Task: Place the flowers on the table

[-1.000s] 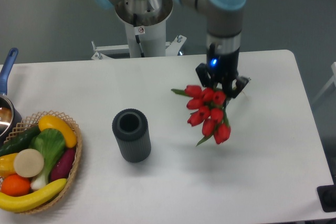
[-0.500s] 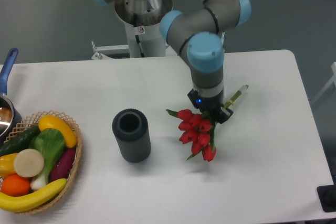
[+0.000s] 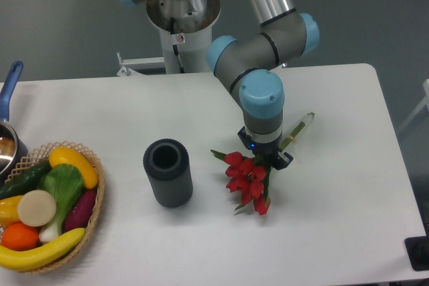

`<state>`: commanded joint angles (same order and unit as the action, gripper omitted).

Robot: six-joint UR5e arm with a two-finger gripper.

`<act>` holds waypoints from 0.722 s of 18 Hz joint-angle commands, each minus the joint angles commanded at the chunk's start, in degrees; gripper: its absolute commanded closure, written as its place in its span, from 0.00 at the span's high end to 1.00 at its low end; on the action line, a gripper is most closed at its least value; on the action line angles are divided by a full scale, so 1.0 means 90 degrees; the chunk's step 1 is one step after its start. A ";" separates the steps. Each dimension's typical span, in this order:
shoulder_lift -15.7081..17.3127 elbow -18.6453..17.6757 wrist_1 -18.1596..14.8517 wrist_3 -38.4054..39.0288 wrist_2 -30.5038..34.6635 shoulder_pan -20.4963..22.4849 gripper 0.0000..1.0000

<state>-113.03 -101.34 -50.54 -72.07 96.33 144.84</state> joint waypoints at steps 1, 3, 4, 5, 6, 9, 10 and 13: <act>0.0000 0.0000 0.0000 -0.0010 -0.0010 0.0000 0.61; 0.0000 0.0039 0.0039 -0.0010 -0.0010 0.0000 0.96; 0.0010 0.0049 0.0117 0.0000 -0.0029 0.0019 1.00; 0.0039 0.0020 0.0224 0.0000 -0.0039 0.0020 1.00; 0.0049 0.0020 0.0263 0.0000 -0.0049 0.0029 1.00; 0.0321 0.0107 0.0274 0.0058 -0.0068 0.0078 1.00; 0.0429 0.0156 0.0274 0.0068 -0.0068 0.0078 1.00; 0.0761 0.0351 0.0254 0.0107 -0.0117 0.0185 1.00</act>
<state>-106.18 -98.18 -48.25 -71.10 95.28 146.51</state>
